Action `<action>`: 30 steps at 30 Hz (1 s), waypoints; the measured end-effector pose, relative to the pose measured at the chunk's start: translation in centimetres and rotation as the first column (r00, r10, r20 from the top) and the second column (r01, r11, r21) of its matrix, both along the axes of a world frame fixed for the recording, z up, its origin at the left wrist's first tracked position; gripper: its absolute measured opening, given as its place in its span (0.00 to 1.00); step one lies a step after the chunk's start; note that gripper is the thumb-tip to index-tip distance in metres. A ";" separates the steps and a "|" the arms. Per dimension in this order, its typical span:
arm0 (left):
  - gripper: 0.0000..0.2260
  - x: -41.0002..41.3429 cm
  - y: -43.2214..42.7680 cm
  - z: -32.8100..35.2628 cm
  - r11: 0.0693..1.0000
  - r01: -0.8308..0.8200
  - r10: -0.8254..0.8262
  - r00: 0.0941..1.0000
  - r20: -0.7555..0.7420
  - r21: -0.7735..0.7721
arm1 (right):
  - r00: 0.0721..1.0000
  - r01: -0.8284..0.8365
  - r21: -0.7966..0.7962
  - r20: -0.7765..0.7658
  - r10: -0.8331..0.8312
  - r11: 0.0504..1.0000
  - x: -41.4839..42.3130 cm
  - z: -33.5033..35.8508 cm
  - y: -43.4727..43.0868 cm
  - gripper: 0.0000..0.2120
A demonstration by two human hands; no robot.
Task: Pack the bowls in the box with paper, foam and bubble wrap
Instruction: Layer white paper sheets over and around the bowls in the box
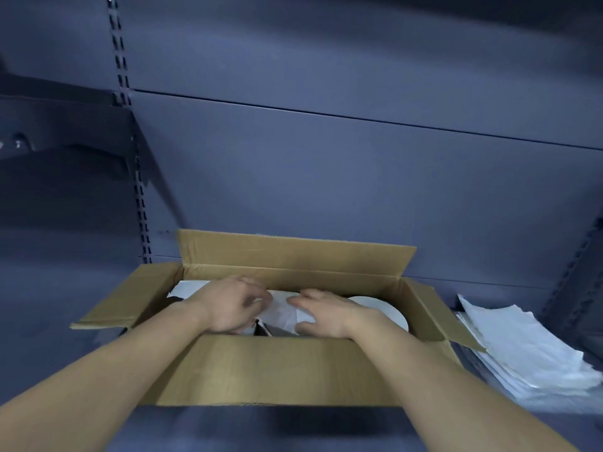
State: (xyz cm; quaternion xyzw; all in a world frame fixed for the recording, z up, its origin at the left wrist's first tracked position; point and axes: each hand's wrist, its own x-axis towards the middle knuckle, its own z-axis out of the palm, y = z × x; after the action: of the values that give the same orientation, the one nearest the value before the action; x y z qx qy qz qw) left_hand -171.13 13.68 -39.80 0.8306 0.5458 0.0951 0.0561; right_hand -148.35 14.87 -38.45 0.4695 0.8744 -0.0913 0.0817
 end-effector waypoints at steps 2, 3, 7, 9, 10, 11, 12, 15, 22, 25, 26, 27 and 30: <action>0.21 -0.6 0.0 -0.2 0.999 -0.008 0.007 1.000 -0.008 -0.036 | 1.000 -0.005 -0.007 0.025 0.005 1.000 0.5 -0.1 0.0 0.30; 0.20 -0.9 -0.1 -0.3 0.998 -0.005 0.005 1.000 0.000 -0.058 | 0.999 -0.007 -0.009 0.034 0.007 1.000 0.7 -0.1 -0.1 0.30; 0.17 -1.2 -0.7 -0.3 0.998 -0.020 0.021 1.000 0.019 -0.062 | 1.000 -0.003 0.053 -0.009 0.004 0.999 0.3 0.2 -0.3 0.27; 0.17 -1.4 -1.0 0.4 0.998 -0.058 0.058 0.998 0.032 -0.015 | 0.998 0.000 0.058 -0.065 0.004 0.998 -0.3 0.4 -0.4 0.27; 0.17 -1.7 -1.1 0.8 0.997 -0.077 0.077 0.996 0.035 -0.009 | 0.997 -0.005 0.056 -0.081 0.010 0.998 -0.6 0.5 -0.5 0.27; 0.17 -2.0 -1.3 1.1 0.995 -0.093 0.094 0.995 0.032 -0.021 | 0.996 -0.013 0.051 -0.086 0.017 0.999 -0.8 0.5 -0.6 0.27; 0.17 -2.2 -1.6 1.3 0.994 -0.103 0.103 0.995 0.016 -0.044 | 0.996 -0.021 0.040 -0.083 0.024 0.999 -1.1 0.5 -0.6 0.27; 0.18 -3.0 -2.1 1.1 0.987 -0.106 0.102 0.994 -0.040 -0.120 | 0.997 -0.038 0.010 -0.063 0.039 0.999 -1.6 0.3 -0.7 0.27; 0.17 -4.3 -1.8 0.2 0.985 -0.064 0.068 0.997 0.023 -0.158 | 0.998 -0.028 0.004 -0.061 0.029 1.000 -1.6 0.3 -0.8 0.26; 0.17 -4.4 -2.1 0.2 0.993 -0.066 0.071 0.996 0.046 -0.100 | 0.995 -0.014 0.031 -0.094 0.016 0.999 -2.1 0.2 -0.9 0.27; 0.18 -4.4 -2.1 0.3 0.995 -0.078 0.081 0.996 0.046 -0.061 | 0.994 -0.010 0.036 -0.104 0.014 0.999 -2.4 0.2 -0.8 0.26; 0.19 -4.3 -2.0 0.5 0.996 -0.092 0.092 0.995 0.046 -0.014 | 0.994 -0.009 0.041 -0.113 0.014 0.999 -2.8 0.2 -0.8 0.26; 0.20 -3.7 -1.5 1.0 0.990 -0.129 0.126 0.991 0.046 0.052 | 0.992 -0.017 0.054 -0.120 0.023 0.998 -3.6 0.2 -0.5 0.24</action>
State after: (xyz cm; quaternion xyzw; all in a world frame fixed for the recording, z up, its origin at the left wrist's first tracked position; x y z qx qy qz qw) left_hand -174.81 12.18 -38.78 0.7931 0.5936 0.1311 0.0390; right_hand -151.98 14.41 -38.29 0.4563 0.8845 -0.0954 0.0172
